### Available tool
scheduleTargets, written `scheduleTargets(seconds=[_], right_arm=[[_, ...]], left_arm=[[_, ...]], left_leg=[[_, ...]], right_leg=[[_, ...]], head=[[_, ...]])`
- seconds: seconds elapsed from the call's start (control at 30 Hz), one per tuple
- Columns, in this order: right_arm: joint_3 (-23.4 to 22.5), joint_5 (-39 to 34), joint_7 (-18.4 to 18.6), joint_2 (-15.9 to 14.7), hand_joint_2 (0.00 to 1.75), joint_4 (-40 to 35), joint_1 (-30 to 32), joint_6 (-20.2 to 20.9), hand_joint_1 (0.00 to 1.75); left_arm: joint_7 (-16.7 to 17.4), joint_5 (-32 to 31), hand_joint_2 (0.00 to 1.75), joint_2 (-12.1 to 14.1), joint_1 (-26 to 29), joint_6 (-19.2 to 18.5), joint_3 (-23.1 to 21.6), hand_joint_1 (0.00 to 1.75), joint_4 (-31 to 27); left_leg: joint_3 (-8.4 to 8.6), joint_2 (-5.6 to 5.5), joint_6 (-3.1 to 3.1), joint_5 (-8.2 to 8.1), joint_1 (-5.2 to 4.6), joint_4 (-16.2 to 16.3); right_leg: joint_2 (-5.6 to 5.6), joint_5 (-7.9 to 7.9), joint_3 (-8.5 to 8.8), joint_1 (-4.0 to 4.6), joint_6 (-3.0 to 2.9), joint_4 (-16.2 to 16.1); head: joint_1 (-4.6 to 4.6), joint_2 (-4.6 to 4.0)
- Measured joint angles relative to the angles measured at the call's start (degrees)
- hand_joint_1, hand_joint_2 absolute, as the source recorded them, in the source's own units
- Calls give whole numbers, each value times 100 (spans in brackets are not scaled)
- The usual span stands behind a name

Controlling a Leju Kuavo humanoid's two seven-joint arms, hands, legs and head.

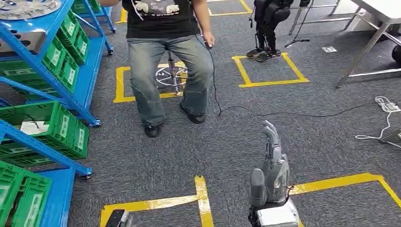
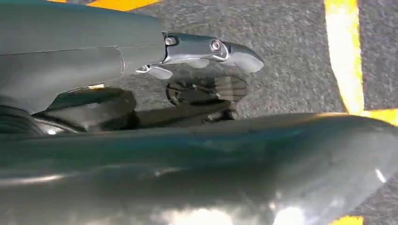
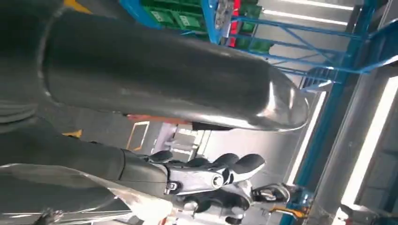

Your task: Take the parts from the cabinet and place them on the table.

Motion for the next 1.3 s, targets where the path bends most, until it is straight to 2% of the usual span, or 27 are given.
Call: scheduleTargets(seconds=[0.07, 0.1, 0.17, 0.2, 0.27, 0.3, 0.33, 0.37, 0.4, 0.5, 0.53, 0.57, 0.6, 0.67, 0.7, 0.73, 0.77, 0.83, 0.87, 0.9, 1.0, 1.03, 1.1, 1.17, 1.2, 1.23, 1.3], right_arm=[[13, 4, -2, 0, 0, -2, -19, 0, 0], [15, 4, -2, 0, 0, 0, -14, 0, 0], [15, 4, 7, -2, 0, 2, 2, -2, 0], [15, 4, 7, -4, 0, 7, 1, 0, 0], [15, 7, 9, -4, 0, 11, -1, 9, 0], [15, 9, 9, -4, 0, 11, -5, 15, 0], [17, 13, 9, -4, 0, 11, -13, 20, 0], [15, 20, 15, -4, 0, 15, -25, 22, 0], [15, 28, 22, -4, 0, 13, -20, 26, 0], [17, 46, 33, -9, 0, 15, -25, 22, 0], [20, 48, 33, -9, 0, 15, -36, 24, 0], [17, 48, 35, -9, 0, 15, -36, 24, 0], [22, 52, 33, -9, 0, 15, -32, 24, 0], [17, 50, 35, -11, 0, 15, -25, 22, 0], [19, 50, 35, -11, 0, 15, -27, 22, 0], [20, 50, 35, -11, 0, 15, -27, 22, 0], [20, 50, 37, -11, 0, 15, -25, 22, 0], [20, 50, 37, -11, 0, 15, -34, 20, 0], [20, 50, 37, -11, 0, 15, -33, 20, 0], [17, 50, 37, -11, 0, 13, -26, 13, 0], [17, 46, 42, -11, 0, 13, -26, 2, 0], [17, 46, 39, -11, 0, 11, -29, 0, 0], [17, 48, 39, -11, 0, 4, -31, -2, 0], [17, 44, 42, -17, 0, 4, 2, -2, 0], [17, 44, 42, -22, 0, 4, 6, -4, 0], [17, 44, 42, -28, 0, 7, 9, -4, 0], [17, 44, 42, -33, 0, 4, 10, -4, 0]], left_arm=[[-9, 2, 0, 0, 3, 0, -4, 0, 2], [-11, 0, 0, 0, -14, 0, -4, 0, 2], [-11, 2, 0, -11, -26, 0, -4, 0, 0], [-11, 2, 0, -11, -20, 0, -7, 0, 0], [-11, 4, 0, -9, -17, -7, -9, 0, 2], [-11, 4, 0, -11, -19, -11, -11, 0, 0], [-11, 4, 0, -13, -23, -15, -13, 0, 0], [-13, 4, 0, -11, -25, -15, -15, 0, 2], [-11, 4, 0, -7, -48, -15, -18, 0, 0], [-17, 7, 0, -2, -22, -13, -28, 0, 2], [-15, 7, 0, 4, -21, -4, -33, 0, 2], [-17, 7, 0, 4, -22, -4, -42, 0, 0], [-17, 7, 0, 2, -40, -4, -55, 0, 0], [-17, 4, 0, 2, -62, -4, -66, 0, 0], [-17, 4, 0, 0, -56, -4, -70, 0, 0], [-17, 4, 0, 0, -43, -4, -72, 0, 0], [-17, 4, 0, 0, -34, -4, -74, 0, 0], [-17, 4, 0, 0, -33, -4, -77, 0, 0], [-18, 4, 0, 0, -36, -4, -77, 0, 0], [-17, 4, 0, -2, -54, -2, -76, 0, 0], [-11, 9, 0, 2, -35, 2, -77, 0, 2], [-11, 9, 0, 4, -26, 2, -77, 0, 0], [-11, 13, 0, 0, -35, 9, -76, 0, 2], [-11, 13, 0, -18, -59, 9, -77, 0, 0], [-11, 15, 0, -20, -58, 9, -77, 0, 0], [-9, 13, 0, -20, -52, 7, -76, 0, 0], [-9, 17, 0, -20, -53, 7, -76, 0, 0]], left_leg=[[28, -99, 69, 33, 51, -43], [24, -158, 95, 34, 56, -43], [20, -297, 104, 32, 53, -40], [23, -366, 104, 32, 50, -40], [34, -523, 101, 30, 55, -33], [46, -610, 91, 23, 64, -23], [54, -690, 67, 8, 77, -1], [26, -749, 37, -7, 75, 12], [-23, -816, 10, -16, 67, 83], [-67, -1006, -99, 43, 117, 34], [-80, -973, -118, 4, 118, 72], [-128, -643, -142, -95, 79, 208], [-306, -432, -171, -316, 84, 582], [-772, -316, -202, -744, 110, 1561], [-915, -309, -215, -817, 123, 1852], [-926, -306, -223, -755, 133, 1866], [-804, -297, -219, -560, 139, 1625], [-266, -161, -178, -29, 130, 589], [-48, 105, -143, 50, 97, 164], [0, 148, -123, -10, 30, 68], [-48, 3, -44, -26, 13, 94], [-11, -60, 9, 10, 51, 25], [2, -149, 72, 31, 85, -1], [1, -269, 96, 25, 86, 0], [4, -331, 104, 19, 82, 3], [13, -403, 106, 16, 80, 5], [38, -565, 96, 6, 86, 12]], right_leg=[[486, -203, -138, -53, 47, 253], [626, -405, -322, -59, 54, 640], [708, -765, -831, -59, 89, 1613], [713, -788, -1000, -58, 95, 1867], [718, -397, -917, -63, 93, 1504], [754, -96, -706, -71, 89, 1014], [910, 208, -437, -93, 93, 414], [1245, 127, -323, -129, 93, 204], [1326, 120, -262, -155, 85, 77], [1145, 127, -251, -97, 6, 114], [1054, 150, -220, -141, -38, 54], [972, 144, -193, -126, -76, 43], [876, 135, -182, -111, -114, 41], [675, 111, -181, -84, -148, 45], [594, 102, -180, -78, -154, 45], [525, 91, -171, -76, -152, 46], [453, 77, -155, -74, -145, 46], [325, 34, -87, -71, -115, 46], [269, 10, -53, -66, -95, 42], [221, -23, -57, -14, -49, 72], [63, -36, -17, -33, 15, 29], [60, -77, 2, -30, 72, 33], [564, -337, -205, -75, 95, 426], [699, -742, -696, -81, 132, 1396], [712, -835, -929, -80, 145, 1790], [713, -770, -1037, -79, 149, 1890], [731, -273, -845, -86, 140, 1297]], head=[[22, 0], [46, 0], [55, 0], [50, 0], [52, 0], [50, 0], [52, 0], [48, 0], [37, 0], [46, 0], [48, 0], [18, 0], [-7, 0], [-2, 0], [-4, 0], [-7, 0], [-7, 0], [-9, 0], [-2, 0], [-13, 0], [2, 0], [-4, 0], [35, 0], [55, 0], [55, 0], [52, 0], [52, 0]])
